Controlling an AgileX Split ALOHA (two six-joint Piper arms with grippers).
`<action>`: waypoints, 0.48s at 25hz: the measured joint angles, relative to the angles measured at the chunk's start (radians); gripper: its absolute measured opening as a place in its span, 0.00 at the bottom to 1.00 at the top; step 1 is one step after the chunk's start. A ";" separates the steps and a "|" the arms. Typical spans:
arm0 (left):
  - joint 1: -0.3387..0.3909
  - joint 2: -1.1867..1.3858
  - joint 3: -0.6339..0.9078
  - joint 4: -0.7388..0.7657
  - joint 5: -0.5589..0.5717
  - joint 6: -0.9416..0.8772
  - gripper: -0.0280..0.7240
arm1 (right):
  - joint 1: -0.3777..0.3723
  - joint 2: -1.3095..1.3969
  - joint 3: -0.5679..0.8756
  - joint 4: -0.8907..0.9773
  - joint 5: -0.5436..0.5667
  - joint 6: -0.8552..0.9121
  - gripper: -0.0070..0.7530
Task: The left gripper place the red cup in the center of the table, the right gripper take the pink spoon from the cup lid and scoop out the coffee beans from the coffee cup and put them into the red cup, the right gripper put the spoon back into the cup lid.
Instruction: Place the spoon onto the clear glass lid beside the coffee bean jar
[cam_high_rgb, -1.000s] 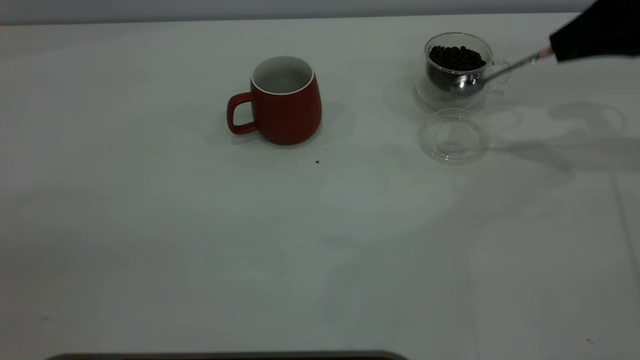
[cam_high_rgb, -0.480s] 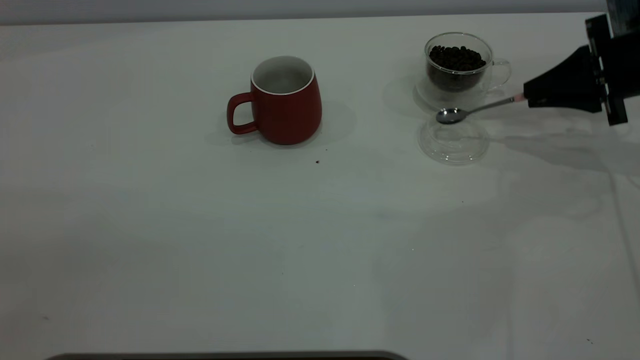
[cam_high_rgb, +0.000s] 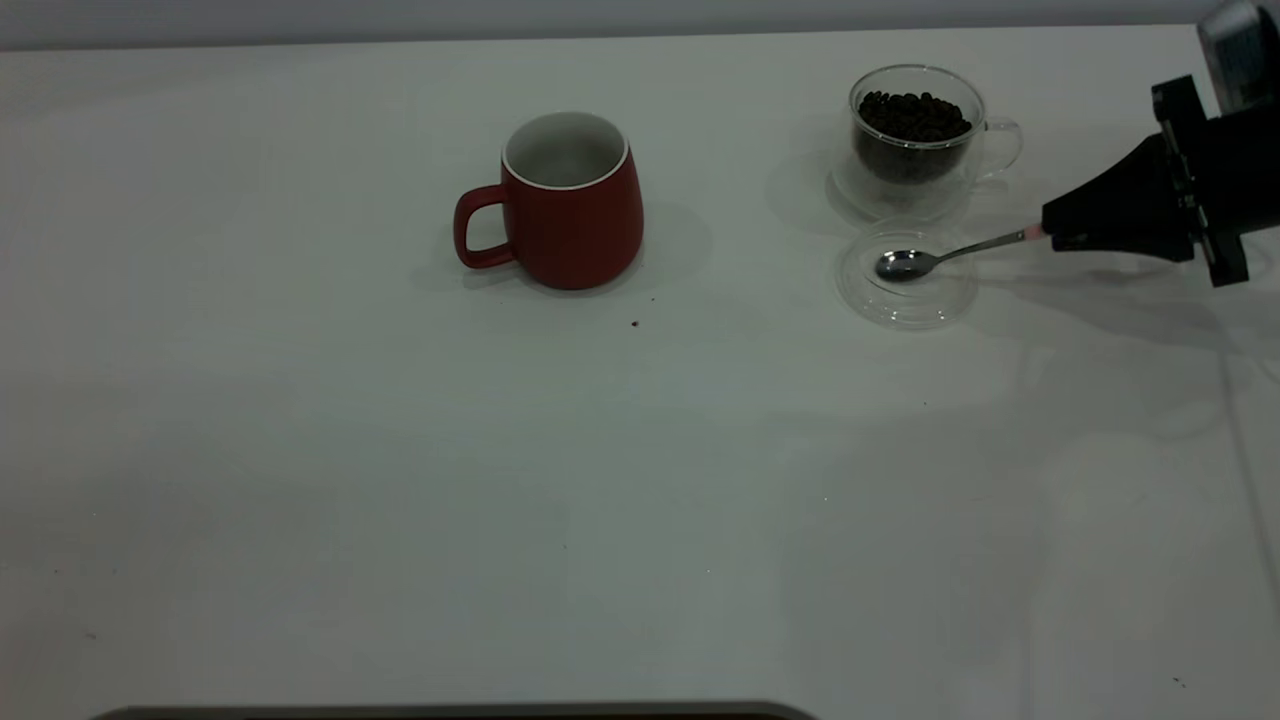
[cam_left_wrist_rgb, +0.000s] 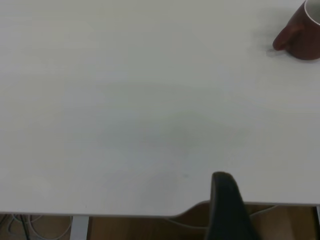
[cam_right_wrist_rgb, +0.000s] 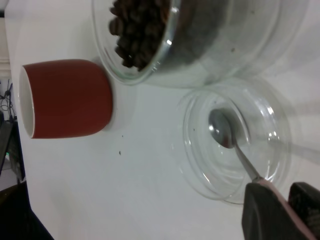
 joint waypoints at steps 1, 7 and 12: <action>0.000 0.000 0.000 0.000 0.000 0.000 0.69 | 0.000 0.001 0.000 0.003 0.001 -0.007 0.13; 0.000 0.000 0.000 0.000 0.000 0.000 0.69 | 0.033 0.006 0.000 0.050 -0.001 -0.047 0.13; 0.000 0.000 0.000 0.000 0.000 0.000 0.69 | 0.035 0.012 0.000 0.055 -0.004 -0.069 0.21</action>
